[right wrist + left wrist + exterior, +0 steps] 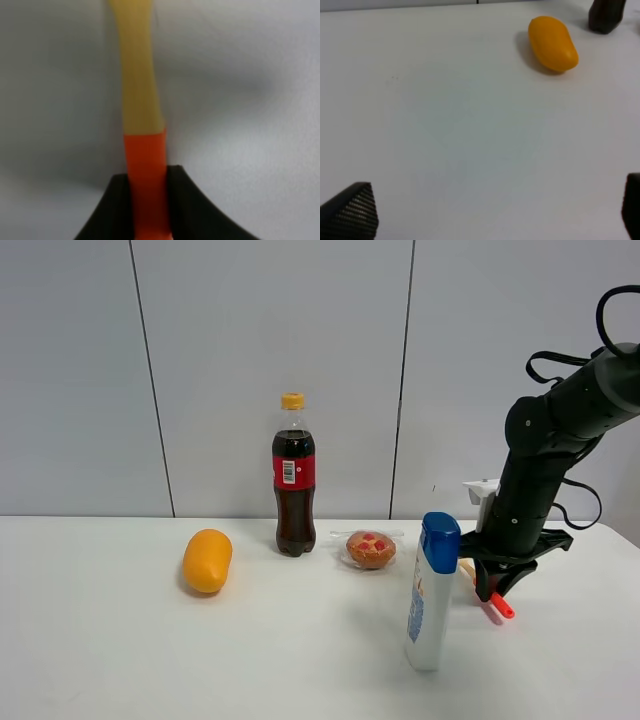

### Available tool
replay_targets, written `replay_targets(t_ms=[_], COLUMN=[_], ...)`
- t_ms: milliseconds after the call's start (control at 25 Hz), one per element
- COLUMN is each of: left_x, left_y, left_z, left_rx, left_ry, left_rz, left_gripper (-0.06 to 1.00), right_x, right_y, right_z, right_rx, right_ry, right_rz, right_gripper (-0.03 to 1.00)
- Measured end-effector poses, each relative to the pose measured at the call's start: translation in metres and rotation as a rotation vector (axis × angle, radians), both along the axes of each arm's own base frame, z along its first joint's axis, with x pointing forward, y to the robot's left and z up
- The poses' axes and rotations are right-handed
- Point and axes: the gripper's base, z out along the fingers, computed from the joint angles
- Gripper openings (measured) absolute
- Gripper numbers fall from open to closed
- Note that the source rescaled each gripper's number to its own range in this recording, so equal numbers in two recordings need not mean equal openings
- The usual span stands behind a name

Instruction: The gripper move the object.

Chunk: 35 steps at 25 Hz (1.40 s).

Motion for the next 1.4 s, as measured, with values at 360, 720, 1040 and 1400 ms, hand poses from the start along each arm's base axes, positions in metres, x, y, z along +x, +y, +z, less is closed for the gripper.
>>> replay_targets(t_ms=[360, 720, 1040, 1400], left_x=[0.0000, 0.0000, 0.0000, 0.0000], left_y=[0.0000, 0.0000, 0.0000, 0.0000], left_z=[0.0000, 0.0000, 0.0000, 0.0000], left_rx=[0.000, 0.000, -0.001, 0.000], left_ry=[0.000, 0.000, 0.000, 0.000], left_rz=[0.000, 0.000, 0.000, 0.000], left_gripper=[1.00, 1.00, 1.00, 1.00], right_x=[0.0002, 0.0029, 0.0038, 0.0023], right_y=[0.0000, 0.0004, 0.0005, -0.0002], right_z=[-0.0001, 0.0006, 0.0008, 0.0004], right_rx=[-0.001, 0.005, 0.015, 0.008], right_ry=[-0.002, -0.032, -0.040, -0.022], right_rz=[0.004, 0.000, -0.037, -0.046], right_gripper=[0.00, 0.71, 0.78, 0.85])
